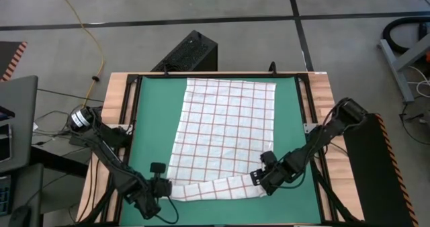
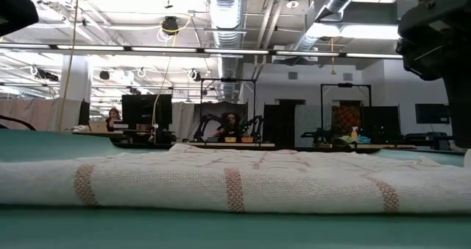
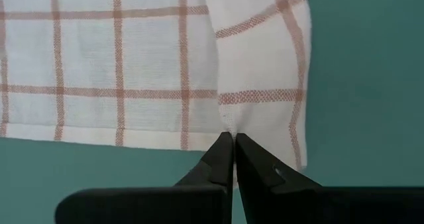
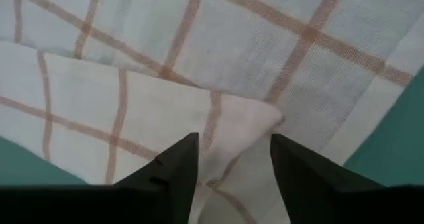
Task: Roll towel into tight, uniform cylinder
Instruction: Roll the white patterned towel
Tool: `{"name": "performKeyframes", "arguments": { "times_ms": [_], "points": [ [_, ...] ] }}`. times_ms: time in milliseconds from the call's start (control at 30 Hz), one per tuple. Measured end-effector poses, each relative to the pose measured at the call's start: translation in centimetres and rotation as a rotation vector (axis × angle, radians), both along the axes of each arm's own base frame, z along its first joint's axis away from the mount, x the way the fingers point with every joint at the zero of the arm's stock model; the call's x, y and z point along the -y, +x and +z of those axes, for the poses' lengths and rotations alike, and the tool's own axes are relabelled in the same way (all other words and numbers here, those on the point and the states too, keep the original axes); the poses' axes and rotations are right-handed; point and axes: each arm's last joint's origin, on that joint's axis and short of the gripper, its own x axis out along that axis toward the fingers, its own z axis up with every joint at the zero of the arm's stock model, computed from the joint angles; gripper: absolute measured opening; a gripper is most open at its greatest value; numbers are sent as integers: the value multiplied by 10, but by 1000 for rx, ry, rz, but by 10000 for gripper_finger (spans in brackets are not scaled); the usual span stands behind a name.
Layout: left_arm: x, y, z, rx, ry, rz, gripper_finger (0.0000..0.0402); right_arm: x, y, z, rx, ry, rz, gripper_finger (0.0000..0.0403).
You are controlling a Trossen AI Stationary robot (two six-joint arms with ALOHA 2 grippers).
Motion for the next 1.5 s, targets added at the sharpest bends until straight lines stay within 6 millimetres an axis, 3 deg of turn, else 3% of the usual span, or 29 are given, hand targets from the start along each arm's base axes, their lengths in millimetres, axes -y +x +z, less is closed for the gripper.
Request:
{"name": "performKeyframes", "arguments": {
  "times_ms": [167,433,500,700,867,1200,1300,1500],
  "points": [
    [2,-3,0,-2,16,-51,0,5,-2,-1,-61,-5,-4,164],
    [6,-7,0,18,60,-127,0,16,1,-2,-104,-28,19,28],
    [7,-9,0,21,69,-148,0,17,5,-2,-79,-22,41,11],
    [10,-14,0,19,82,-179,0,17,10,0,-42,-3,39,19],
    [9,-14,0,13,77,-132,0,8,15,15,30,-57,107,8],
    [-4,4,2,106,21,176,0,-16,15,55,87,-156,305,9],
    [-6,13,3,145,-22,225,0,-20,4,54,30,-130,228,45],
    [-7,25,6,203,-72,226,0,-19,-9,36,-46,-103,56,169]
  ]
}}
